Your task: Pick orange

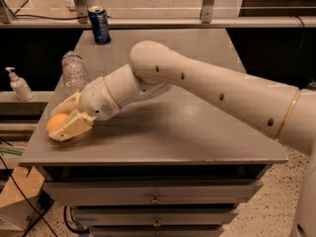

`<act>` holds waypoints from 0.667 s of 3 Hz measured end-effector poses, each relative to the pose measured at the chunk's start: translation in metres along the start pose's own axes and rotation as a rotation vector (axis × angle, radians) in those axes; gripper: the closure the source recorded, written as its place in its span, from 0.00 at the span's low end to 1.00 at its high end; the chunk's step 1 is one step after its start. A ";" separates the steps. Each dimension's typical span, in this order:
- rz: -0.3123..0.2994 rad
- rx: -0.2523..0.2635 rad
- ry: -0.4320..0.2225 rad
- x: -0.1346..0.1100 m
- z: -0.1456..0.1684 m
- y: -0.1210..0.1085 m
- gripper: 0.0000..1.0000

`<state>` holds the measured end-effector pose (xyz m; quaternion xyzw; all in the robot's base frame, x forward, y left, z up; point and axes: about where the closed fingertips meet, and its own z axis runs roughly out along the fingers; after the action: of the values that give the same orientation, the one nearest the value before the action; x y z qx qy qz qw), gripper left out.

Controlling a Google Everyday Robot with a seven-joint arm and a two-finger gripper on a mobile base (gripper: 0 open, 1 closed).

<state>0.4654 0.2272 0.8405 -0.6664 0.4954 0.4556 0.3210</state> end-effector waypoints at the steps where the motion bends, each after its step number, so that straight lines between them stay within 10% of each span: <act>1: 0.018 0.047 -0.006 0.006 -0.018 -0.007 0.87; 2: 0.001 0.102 -0.018 -0.006 -0.061 -0.015 1.00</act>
Offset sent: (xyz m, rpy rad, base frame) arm 0.0594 -0.0953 0.0717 0.0615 -0.0788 -0.1506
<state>0.4968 0.1801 0.8684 -0.6450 0.5152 0.4358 0.3586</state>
